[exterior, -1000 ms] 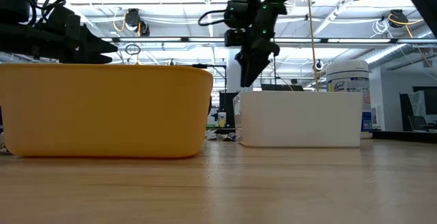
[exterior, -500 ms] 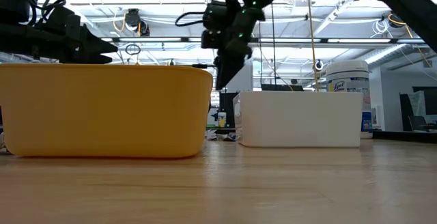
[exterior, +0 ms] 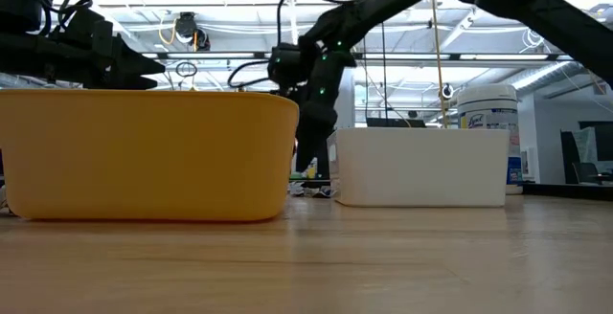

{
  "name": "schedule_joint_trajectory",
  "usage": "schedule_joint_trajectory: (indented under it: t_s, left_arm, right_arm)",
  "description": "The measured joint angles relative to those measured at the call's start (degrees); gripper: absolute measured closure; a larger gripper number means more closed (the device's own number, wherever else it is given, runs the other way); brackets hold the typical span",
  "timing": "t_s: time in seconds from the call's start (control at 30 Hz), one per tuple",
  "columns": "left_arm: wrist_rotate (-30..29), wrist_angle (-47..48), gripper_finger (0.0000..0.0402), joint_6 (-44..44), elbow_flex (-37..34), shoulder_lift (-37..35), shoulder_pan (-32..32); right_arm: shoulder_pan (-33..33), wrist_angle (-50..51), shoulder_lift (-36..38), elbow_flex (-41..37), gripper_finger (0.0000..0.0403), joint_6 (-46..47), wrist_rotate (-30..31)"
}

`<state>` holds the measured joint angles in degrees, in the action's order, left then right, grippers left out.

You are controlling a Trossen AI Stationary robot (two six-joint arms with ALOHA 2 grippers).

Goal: Pick & Place First Aid Supplies
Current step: Put the blue sachet into the blue bin

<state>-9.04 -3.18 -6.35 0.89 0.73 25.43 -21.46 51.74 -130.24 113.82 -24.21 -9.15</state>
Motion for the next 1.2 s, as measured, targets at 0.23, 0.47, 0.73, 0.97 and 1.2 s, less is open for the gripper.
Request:
schedule_joint_trajectory:
  t_s: [0.23, 0.47, 0.73, 0.97, 1.2]
  left_arm:
    - [0.0, 0.0, 0.0094, 0.04, 0.0, 0.02, 0.0]
    - [0.0, 0.0, 0.0094, -0.02, 0.0, 0.01, -0.01]
    - [0.01, 0.0, 0.0094, 0.03, 0.0, 0.01, -0.02]
    - [0.02, 0.0, 0.0094, -0.02, 0.0, 0.0, -0.02]
    - [0.02, 0.0, 0.0094, -0.02, 0.0, 0.0, -0.02]
  right_arm:
    - [1.11, -1.93, -2.52, 0.0, 0.0245, 0.72, 2.17]
    - [1.63, -1.94, -4.2, 0.11, 0.0245, 1.25, 3.7]
    - [1.66, -1.79, -4.5, -0.07, 0.0269, 0.79, 4.54]
    - [1.42, -1.84, -4.5, -0.07, 0.0322, 0.79, 4.37]
    - [0.46, -2.23, -4.45, -0.07, 0.0397, 1.07, 4.49]
